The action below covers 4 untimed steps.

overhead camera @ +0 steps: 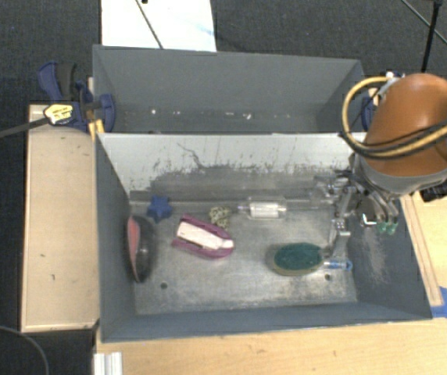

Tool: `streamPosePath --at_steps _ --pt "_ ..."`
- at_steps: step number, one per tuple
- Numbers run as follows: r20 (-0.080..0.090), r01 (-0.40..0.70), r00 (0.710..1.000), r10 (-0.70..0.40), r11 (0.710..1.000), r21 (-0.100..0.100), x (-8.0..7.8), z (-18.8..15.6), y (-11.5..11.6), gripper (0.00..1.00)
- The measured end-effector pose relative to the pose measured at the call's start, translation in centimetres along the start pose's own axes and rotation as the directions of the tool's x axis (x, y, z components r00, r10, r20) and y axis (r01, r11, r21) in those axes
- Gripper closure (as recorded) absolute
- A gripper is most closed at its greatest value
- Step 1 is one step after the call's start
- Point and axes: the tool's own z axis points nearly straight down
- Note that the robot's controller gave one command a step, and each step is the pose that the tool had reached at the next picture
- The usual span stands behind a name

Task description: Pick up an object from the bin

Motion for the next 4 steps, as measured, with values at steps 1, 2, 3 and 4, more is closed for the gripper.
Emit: streamPosePath --at_steps 1,2,3,4 --pt "-0.002 0.074 0.997 -0.074 0.997 0.000 2.3 12.8 1.1 0.00" --pt "0.007 0.077 0.997 -0.077 0.997 0.001 2.1 12.4 1.0 1.00" --pt "0.012 0.073 0.997 -0.073 0.997 0.002 4.1 3.1 1.5 1.00" --pt "0.014 0.065 0.998 -0.065 0.998 0.003 3.7 -3.5 1.2 1.00"
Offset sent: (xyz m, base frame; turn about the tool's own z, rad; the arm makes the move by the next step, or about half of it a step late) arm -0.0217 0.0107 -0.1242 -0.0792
